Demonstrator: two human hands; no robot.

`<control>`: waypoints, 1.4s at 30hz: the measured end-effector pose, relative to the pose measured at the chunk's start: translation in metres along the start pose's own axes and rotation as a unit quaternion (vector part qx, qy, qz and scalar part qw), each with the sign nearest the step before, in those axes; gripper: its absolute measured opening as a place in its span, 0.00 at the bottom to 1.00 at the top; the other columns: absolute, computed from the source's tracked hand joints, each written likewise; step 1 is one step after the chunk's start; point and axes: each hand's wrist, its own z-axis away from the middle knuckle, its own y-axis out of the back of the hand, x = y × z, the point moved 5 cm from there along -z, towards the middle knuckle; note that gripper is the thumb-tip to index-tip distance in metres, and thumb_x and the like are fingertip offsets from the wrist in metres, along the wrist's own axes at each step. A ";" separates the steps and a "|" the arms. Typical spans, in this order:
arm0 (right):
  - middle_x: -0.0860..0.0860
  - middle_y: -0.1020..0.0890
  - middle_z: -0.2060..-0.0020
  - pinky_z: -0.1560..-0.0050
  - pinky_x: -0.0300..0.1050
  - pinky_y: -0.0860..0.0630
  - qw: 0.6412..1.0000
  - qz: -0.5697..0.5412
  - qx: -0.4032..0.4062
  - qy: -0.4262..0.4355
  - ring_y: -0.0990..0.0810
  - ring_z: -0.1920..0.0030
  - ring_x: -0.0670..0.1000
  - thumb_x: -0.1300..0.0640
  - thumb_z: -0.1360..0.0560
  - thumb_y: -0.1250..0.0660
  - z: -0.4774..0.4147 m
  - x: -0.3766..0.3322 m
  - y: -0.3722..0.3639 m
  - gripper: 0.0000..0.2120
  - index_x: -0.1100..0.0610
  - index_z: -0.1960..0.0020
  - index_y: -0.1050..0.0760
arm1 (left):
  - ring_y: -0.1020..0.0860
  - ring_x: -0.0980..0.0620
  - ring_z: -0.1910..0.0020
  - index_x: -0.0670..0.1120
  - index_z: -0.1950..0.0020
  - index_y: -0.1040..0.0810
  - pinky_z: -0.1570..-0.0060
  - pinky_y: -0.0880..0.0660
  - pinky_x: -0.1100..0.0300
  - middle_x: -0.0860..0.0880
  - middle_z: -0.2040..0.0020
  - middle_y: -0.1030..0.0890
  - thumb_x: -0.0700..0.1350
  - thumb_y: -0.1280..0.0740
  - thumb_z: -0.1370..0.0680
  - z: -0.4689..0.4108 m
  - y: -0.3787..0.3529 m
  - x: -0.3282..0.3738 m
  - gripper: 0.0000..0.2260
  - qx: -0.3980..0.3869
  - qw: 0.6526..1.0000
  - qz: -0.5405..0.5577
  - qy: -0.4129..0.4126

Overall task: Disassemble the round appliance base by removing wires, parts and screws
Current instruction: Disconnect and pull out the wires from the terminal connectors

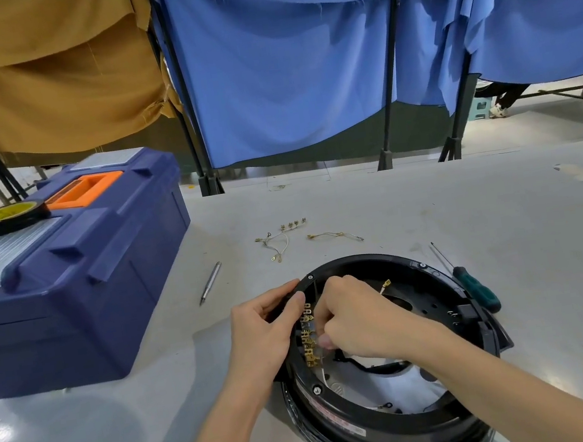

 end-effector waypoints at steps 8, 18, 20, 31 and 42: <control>0.56 0.30 0.77 0.70 0.43 0.35 1.000 -0.014 -0.019 -0.010 0.34 0.73 0.52 0.67 0.36 0.34 0.001 0.000 0.001 0.05 0.68 0.70 0.25 | 0.17 0.60 0.52 0.54 0.53 0.16 0.52 0.23 0.70 0.57 0.55 0.14 0.38 0.28 0.26 0.000 0.000 0.001 0.10 -0.001 1.000 0.001 -0.002; 0.57 0.26 0.76 0.70 0.42 0.32 0.996 -0.057 -0.067 -0.033 0.30 0.73 0.51 0.69 0.34 0.35 0.005 0.006 0.000 0.05 0.71 0.67 0.24 | 0.17 0.57 0.49 0.51 0.51 0.15 0.44 0.22 0.58 0.54 0.53 0.14 0.39 0.27 0.26 0.000 0.000 -0.002 0.09 0.001 1.000 0.008 0.021; 0.57 0.25 0.75 0.71 0.41 0.32 0.994 -0.070 -0.071 -0.044 0.29 0.74 0.50 0.69 0.34 0.35 0.007 0.009 0.000 0.04 0.70 0.66 0.23 | 0.17 0.58 0.49 0.51 0.50 0.15 0.43 0.22 0.58 0.54 0.53 0.14 0.39 0.27 0.26 0.000 0.000 -0.002 0.09 0.002 1.000 0.006 0.023; 0.48 0.22 0.78 0.76 0.28 0.34 0.989 -0.129 -0.073 -0.028 0.28 0.79 0.40 0.63 0.28 0.30 0.014 0.011 0.007 0.10 0.56 0.68 0.20 | 0.17 0.62 0.51 0.51 0.49 0.15 0.52 0.23 0.72 0.57 0.54 0.14 0.39 0.27 0.26 0.000 0.001 0.000 0.09 0.001 1.000 -0.014 0.010; 0.54 0.16 0.68 0.64 0.32 0.25 0.991 -0.118 -0.066 0.012 0.20 0.68 0.44 0.62 0.26 0.32 0.020 0.014 0.011 0.07 0.57 0.62 0.18 | 0.17 0.60 0.50 0.49 0.47 0.15 0.46 0.22 0.63 0.54 0.52 0.14 0.40 0.27 0.26 0.000 0.001 -0.001 0.09 0.000 1.000 -0.019 0.022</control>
